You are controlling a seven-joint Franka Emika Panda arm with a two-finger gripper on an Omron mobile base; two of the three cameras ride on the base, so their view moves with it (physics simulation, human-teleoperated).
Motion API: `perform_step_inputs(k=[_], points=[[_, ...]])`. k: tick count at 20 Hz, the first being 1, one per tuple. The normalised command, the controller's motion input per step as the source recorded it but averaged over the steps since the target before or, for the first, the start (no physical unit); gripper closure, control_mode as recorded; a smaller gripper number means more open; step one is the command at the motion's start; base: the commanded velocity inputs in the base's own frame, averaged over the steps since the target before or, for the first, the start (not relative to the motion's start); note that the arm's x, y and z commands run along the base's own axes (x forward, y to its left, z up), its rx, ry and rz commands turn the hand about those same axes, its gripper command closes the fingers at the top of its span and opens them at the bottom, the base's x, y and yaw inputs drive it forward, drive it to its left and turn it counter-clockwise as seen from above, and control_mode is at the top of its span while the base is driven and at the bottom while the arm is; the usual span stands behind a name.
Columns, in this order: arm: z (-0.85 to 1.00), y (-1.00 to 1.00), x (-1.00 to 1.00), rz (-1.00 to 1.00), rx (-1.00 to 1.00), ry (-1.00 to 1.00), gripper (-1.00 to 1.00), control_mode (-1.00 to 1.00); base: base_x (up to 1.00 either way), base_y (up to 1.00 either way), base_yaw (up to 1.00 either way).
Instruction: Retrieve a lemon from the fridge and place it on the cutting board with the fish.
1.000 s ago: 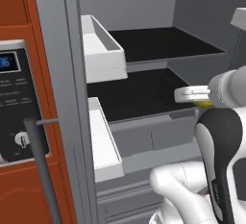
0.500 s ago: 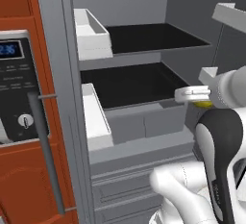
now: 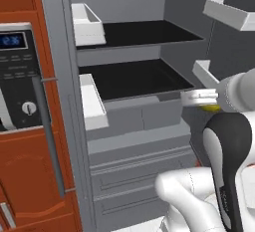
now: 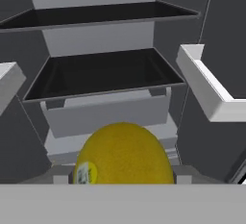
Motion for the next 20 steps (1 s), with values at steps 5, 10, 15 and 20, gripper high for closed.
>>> perform_step_inputs(k=[5,10,15,20], points=[[0.0,0.0,0.0,0.0,0.0,0.0,1.0,1.0,-0.52,-0.42,0.0],[0.0,0.0,0.0,0.0,0.0,0.0,1.0,1.0,-0.52,-0.58,0.0],[0.0,0.0,0.0,0.0,0.0,0.0,1.0,1.0,-0.21,-0.76,-0.09],[0.0,0.0,0.0,0.0,0.0,0.0,1.0,1.0,0.02,-0.76,-0.09]])
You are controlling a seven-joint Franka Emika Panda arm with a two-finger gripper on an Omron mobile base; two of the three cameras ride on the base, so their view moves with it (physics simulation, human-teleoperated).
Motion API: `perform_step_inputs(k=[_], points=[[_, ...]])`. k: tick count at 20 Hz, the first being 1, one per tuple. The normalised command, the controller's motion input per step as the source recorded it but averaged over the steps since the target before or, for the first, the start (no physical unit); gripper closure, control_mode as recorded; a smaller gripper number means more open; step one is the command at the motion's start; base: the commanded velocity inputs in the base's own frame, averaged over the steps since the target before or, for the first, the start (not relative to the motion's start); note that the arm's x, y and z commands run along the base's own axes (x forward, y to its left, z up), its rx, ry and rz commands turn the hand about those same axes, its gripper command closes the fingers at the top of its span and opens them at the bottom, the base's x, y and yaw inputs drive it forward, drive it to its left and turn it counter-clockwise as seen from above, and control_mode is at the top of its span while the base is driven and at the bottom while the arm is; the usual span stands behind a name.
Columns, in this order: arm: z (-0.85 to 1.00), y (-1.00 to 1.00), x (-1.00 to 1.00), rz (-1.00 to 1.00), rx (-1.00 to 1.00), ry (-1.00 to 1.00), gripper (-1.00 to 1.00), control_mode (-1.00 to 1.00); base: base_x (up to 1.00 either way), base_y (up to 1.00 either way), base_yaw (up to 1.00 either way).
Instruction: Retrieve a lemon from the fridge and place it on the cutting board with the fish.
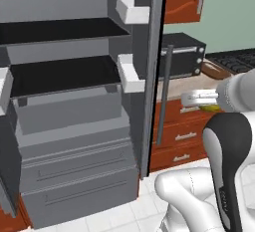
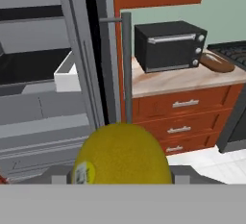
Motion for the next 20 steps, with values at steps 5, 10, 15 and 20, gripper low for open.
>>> perform_step_inputs(k=[5,10,15,20], points=[[0.0,0.0,0.0,0.0,0.0,0.0,1.0,1.0,0.25,-0.71,0.0],[0.0,0.0,0.0,0.0,0.0,0.0,1.0,1.0,0.24,-0.72,0.0],[0.0,0.0,0.0,0.0,0.0,0.0,1.0,1.0,0.46,-0.65,0.0],[0.0,0.0,0.0,0.0,0.0,0.0,1.0,1.0,0.63,-0.53,0.0]])
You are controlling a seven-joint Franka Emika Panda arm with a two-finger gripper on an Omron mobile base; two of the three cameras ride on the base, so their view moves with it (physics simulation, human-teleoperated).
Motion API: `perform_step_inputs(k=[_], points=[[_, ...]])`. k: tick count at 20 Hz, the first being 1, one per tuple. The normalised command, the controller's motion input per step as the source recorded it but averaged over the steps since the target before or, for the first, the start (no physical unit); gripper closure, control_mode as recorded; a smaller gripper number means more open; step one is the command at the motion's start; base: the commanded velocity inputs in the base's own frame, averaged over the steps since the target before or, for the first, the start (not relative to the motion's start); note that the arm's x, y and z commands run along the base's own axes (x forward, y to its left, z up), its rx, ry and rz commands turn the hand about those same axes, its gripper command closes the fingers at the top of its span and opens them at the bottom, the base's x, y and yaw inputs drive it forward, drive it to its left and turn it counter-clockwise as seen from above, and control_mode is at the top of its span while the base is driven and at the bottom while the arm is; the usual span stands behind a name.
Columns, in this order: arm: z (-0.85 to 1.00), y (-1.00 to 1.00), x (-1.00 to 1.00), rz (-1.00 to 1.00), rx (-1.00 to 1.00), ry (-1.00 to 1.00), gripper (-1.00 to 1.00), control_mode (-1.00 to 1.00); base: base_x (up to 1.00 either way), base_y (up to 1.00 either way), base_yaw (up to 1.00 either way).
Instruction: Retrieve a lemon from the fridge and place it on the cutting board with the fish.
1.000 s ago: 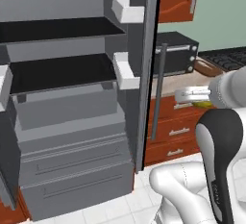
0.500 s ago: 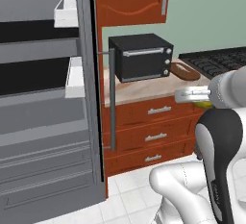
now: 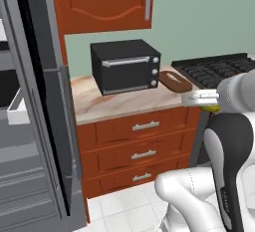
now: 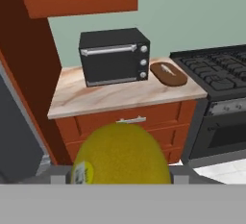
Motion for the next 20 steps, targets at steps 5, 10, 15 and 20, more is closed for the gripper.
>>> perform_step_inputs(k=[5,10,15,20], points=[[0.0,0.0,0.0,0.0,0.0,0.0,1.0,1.0,0.74,-0.51,0.0],[0.0,0.0,0.0,0.0,0.0,0.0,1.0,1.0,0.45,-0.46,0.01],[0.0,0.0,0.0,0.0,0.0,0.0,1.0,1.0,0.22,-0.57,0.07],[0.0,0.0,0.0,0.0,0.0,0.0,1.0,1.0,0.33,-0.72,0.06]])
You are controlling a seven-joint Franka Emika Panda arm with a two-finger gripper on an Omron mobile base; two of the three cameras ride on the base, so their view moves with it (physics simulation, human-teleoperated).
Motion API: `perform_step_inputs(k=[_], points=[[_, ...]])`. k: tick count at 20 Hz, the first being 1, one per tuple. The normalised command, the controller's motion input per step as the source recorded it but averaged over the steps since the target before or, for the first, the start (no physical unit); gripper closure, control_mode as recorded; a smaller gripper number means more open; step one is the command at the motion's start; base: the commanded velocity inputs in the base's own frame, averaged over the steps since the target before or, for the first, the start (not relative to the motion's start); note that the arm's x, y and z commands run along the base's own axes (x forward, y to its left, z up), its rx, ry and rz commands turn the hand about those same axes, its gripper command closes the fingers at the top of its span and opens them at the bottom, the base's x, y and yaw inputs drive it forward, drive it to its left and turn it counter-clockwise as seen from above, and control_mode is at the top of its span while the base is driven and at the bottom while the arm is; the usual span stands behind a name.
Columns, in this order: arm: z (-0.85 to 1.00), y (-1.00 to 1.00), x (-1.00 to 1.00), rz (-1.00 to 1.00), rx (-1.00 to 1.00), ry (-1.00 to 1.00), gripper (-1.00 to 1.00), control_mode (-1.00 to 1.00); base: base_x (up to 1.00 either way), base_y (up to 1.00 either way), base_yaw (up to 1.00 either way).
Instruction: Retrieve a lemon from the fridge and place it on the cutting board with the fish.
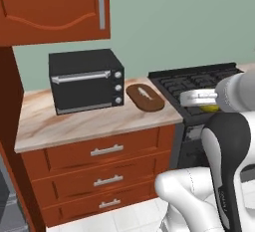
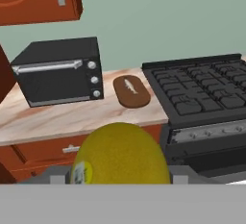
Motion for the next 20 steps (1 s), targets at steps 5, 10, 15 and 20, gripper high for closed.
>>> perform_step_inputs(k=[5,10,15,20], points=[[0.0,0.0,0.0,0.0,0.0,0.0,1.0,1.0,0.33,-0.31,0.01],[0.0,0.0,0.0,0.0,0.0,0.0,1.0,1.0,0.25,0.0,0.0],[0.0,0.0,0.0,0.0,0.0,0.0,1.0,1.0,0.41,0.0,0.0],[0.0,0.0,0.0,0.0,0.0,0.0,1.0,1.0,0.54,0.0,0.0]])
